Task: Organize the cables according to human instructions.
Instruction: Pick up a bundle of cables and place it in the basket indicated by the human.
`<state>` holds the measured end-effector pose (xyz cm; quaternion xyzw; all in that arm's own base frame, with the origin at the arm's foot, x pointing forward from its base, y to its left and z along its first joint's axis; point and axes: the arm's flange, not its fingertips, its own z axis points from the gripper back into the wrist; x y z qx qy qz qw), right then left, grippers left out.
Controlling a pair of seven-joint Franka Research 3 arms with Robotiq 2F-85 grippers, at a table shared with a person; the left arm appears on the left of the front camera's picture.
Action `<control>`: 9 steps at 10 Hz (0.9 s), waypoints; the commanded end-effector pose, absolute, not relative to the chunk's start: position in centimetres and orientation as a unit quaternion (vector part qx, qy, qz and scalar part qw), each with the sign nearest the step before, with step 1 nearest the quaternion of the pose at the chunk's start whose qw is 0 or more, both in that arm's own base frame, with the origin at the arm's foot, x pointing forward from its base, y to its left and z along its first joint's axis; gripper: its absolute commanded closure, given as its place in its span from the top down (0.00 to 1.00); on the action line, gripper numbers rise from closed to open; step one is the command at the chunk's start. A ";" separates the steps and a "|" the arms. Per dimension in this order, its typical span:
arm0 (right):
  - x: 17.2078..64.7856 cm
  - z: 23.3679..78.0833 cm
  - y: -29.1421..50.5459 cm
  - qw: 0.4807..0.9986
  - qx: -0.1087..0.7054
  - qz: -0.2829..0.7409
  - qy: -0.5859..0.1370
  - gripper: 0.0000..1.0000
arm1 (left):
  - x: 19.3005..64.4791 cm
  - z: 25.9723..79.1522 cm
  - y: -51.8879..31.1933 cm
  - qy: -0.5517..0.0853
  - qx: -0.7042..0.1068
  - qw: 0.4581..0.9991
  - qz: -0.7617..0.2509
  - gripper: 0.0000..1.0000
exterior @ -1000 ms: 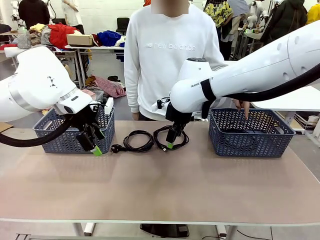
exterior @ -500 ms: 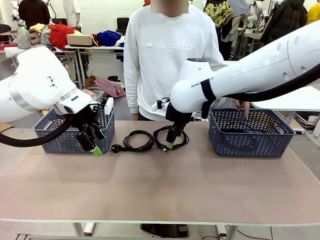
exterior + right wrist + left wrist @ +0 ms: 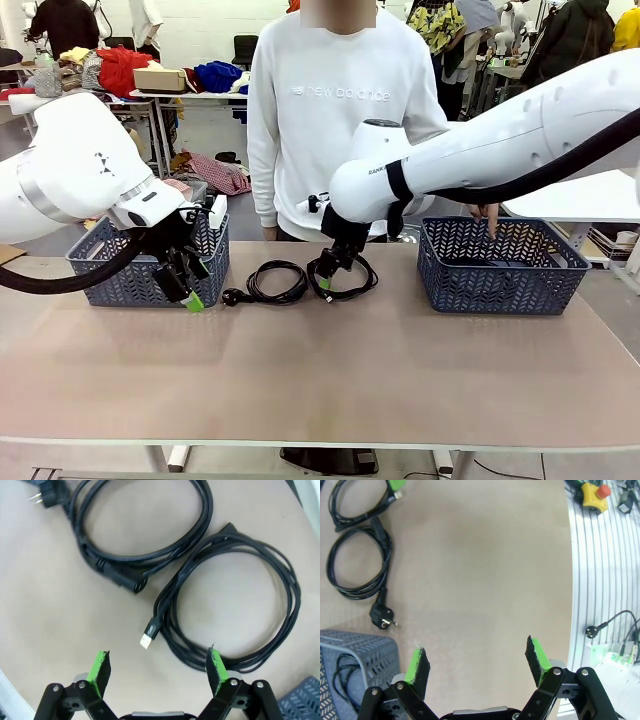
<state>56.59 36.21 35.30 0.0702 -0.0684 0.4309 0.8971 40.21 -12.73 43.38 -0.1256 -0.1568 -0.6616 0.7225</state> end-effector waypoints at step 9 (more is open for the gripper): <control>61.1 32.4 39.7 0.931 0.010 0.362 -0.051 1.00 | 40.1 43.4 -12.7 -0.159 -0.124 0.723 -0.660 1.00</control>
